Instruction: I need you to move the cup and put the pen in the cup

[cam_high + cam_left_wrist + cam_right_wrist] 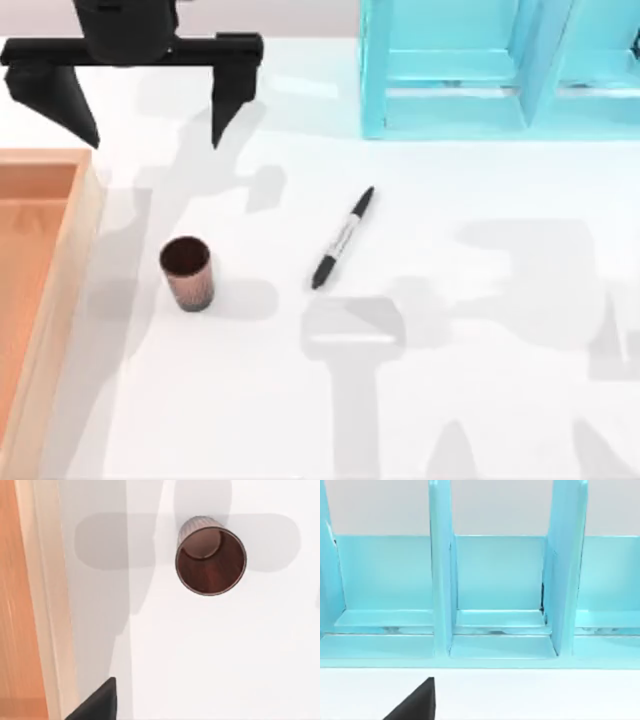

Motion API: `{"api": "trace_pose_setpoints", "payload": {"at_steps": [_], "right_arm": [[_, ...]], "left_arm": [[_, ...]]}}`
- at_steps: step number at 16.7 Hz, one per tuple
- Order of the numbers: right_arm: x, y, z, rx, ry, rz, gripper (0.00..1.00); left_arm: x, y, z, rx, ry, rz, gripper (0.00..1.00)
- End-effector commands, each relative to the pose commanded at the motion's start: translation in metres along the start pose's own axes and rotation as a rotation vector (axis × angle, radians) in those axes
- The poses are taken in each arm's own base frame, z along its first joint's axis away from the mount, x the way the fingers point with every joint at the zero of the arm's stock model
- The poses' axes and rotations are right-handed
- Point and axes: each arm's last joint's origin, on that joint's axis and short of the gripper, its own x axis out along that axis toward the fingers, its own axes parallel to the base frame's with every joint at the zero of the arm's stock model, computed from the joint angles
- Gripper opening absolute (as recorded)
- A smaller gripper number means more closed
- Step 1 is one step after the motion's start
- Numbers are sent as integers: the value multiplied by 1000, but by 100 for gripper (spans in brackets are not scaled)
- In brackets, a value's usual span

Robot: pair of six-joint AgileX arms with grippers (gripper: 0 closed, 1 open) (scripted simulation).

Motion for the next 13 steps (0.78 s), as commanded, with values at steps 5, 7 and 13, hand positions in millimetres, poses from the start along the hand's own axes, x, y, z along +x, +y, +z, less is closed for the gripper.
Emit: {"api": "trace_pose_setpoints", "payload": {"at_steps": [5, 7, 13], "right_arm": [[0, 0, 0, 0, 0, 0, 100], [0, 0, 0, 0, 0, 0, 100], [0, 0, 0, 0, 0, 0, 100]], "left_arm": [[1, 1, 1, -2, -2, 0, 100], [8, -10, 6, 32, -14, 14, 100], [58, -75, 25, 200, -54, 79, 100]]}}
